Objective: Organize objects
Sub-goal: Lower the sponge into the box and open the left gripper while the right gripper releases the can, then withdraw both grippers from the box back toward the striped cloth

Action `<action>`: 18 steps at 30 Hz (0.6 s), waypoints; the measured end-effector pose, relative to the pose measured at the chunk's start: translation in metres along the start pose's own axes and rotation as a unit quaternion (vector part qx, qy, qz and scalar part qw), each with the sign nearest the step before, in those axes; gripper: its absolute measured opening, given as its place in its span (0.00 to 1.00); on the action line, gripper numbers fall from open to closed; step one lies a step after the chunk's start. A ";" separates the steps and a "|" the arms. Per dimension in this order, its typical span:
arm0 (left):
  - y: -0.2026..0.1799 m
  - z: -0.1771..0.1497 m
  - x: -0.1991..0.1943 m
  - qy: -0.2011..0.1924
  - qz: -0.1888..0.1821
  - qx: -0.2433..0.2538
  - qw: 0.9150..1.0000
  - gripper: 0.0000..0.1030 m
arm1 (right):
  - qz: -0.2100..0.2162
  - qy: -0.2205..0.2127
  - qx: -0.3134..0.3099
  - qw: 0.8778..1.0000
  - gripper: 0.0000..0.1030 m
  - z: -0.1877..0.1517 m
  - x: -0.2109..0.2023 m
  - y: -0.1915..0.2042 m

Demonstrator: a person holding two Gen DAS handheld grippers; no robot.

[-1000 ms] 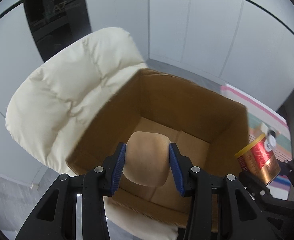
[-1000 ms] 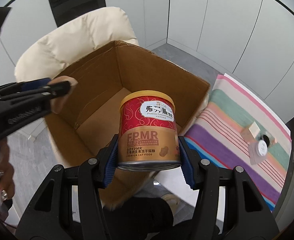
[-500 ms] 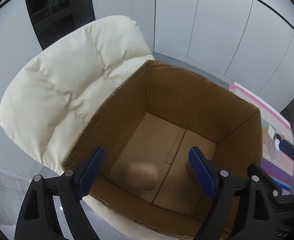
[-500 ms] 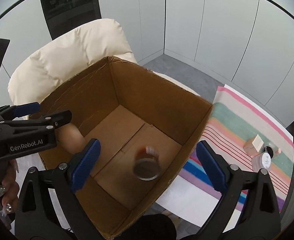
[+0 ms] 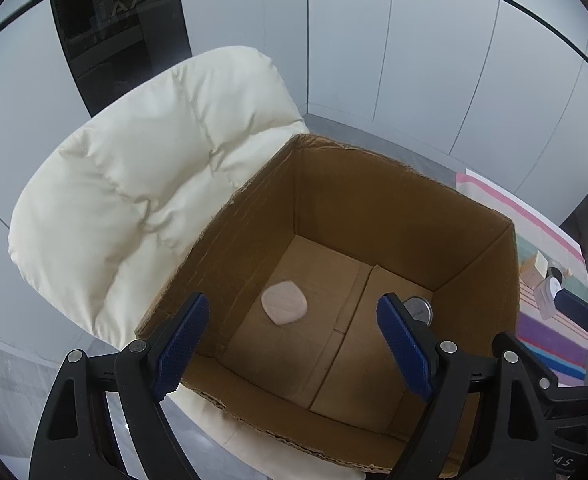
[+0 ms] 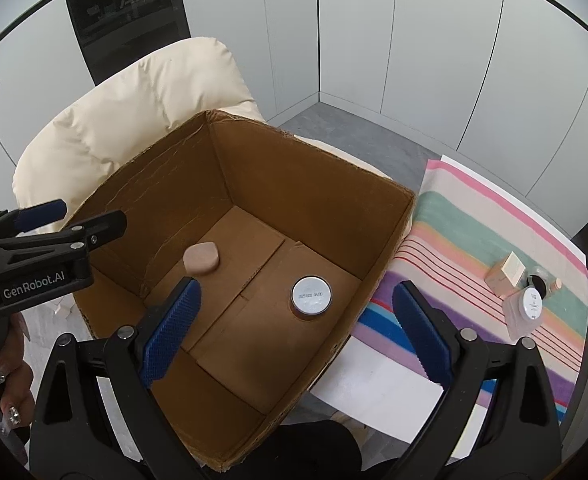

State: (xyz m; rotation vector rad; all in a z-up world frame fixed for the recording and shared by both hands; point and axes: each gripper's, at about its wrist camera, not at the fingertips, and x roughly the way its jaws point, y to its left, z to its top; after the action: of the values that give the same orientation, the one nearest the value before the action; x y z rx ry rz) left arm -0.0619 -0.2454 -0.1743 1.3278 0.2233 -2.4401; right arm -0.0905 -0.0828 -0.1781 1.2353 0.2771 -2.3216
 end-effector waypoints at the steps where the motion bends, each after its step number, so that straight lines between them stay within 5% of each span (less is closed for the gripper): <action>1: 0.000 0.000 -0.001 -0.001 0.000 0.001 1.000 0.85 | 0.000 0.001 0.001 1.000 0.95 -0.001 -0.001 0.000; 18: -0.007 -0.025 -0.067 -0.017 -0.023 0.042 0.999 0.87 | 0.004 0.008 0.030 0.999 0.95 -0.023 -0.046 -0.003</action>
State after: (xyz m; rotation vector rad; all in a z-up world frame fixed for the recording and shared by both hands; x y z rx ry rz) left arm -0.0120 -0.2163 -0.1324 1.3277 0.1454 -2.5345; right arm -0.0536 -0.0564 -0.1538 1.2820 0.2082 -2.3306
